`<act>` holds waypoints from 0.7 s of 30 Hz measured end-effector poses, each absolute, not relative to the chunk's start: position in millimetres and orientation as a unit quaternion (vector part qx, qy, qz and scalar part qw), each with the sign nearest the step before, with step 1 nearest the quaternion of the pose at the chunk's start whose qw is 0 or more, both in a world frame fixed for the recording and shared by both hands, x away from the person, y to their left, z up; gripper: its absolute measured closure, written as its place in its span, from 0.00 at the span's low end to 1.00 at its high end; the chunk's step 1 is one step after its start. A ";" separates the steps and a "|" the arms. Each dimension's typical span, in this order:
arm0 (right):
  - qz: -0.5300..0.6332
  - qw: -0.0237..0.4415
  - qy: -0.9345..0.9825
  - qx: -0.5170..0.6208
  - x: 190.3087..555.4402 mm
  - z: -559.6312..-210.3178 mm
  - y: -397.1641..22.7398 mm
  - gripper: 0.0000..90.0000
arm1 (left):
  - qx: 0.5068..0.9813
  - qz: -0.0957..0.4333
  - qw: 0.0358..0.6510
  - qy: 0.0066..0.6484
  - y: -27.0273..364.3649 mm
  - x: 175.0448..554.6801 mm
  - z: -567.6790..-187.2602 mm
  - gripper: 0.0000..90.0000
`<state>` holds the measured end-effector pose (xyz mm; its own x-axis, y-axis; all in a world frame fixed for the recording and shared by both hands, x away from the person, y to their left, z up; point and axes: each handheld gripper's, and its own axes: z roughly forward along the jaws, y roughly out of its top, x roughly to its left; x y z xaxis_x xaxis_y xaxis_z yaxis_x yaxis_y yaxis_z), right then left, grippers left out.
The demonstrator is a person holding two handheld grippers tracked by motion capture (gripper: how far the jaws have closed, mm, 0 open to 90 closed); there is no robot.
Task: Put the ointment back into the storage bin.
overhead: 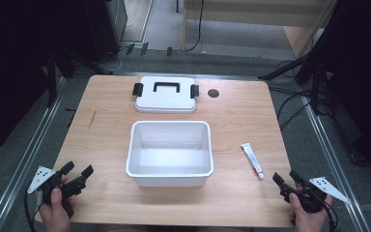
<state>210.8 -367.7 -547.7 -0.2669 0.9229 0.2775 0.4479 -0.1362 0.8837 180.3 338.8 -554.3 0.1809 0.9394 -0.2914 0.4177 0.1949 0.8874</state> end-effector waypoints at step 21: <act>0.285 0.159 0.739 0.589 244.5 -497.5 -351.9 0.28 | 0.586 0.260 0.497 0.585 337.0 181.6 -554.1 0.19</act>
